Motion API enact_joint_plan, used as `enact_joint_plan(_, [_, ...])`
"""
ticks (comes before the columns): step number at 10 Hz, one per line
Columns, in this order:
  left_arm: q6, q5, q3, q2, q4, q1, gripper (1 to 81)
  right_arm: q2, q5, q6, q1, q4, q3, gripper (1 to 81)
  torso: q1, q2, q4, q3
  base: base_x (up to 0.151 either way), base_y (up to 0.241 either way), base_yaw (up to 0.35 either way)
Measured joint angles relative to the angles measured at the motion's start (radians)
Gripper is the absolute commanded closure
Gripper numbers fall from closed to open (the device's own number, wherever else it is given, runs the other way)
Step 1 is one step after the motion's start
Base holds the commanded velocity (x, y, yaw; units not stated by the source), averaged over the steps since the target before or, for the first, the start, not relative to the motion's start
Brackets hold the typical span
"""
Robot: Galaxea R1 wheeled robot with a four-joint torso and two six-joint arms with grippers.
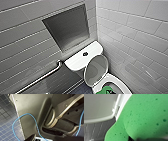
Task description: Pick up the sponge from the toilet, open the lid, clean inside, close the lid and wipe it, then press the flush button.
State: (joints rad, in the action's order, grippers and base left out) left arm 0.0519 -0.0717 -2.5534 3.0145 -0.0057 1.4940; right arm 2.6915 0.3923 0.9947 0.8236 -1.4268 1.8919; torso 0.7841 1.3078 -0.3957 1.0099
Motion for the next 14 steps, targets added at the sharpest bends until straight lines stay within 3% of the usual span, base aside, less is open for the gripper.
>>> enact_joint_plan(4, [0.000,0.000,0.000,0.000,0.000,0.000,1.0,-0.013,-0.004,0.000,0.031,0.019,0.006,81.1,0.000,0.000,0.000,0.000,0.000,0.000,0.000])
enact_joint_plan(7, [0.000,0.000,0.000,0.000,0.001,0.000,1.0,-0.113,0.017,0.000,0.068,0.027,-0.142,81.1,0.000,0.000,0.000,0.000,0.000,0.000,0.000])
enact_joint_plan(9, [0.000,0.000,0.000,0.000,0.001,0.000,1.0,-0.194,0.043,0.000,0.100,0.065,-0.232,81.1,0.000,0.000,0.000,0.000,0.000,0.000,0.000])
enact_joint_plan(14, [0.000,0.000,0.002,0.000,0.001,0.000,1.0,-0.318,0.064,-0.021,0.235,0.177,-0.297,81.1,0.000,0.000,0.000,0.000,0.000,0.000,0.000])
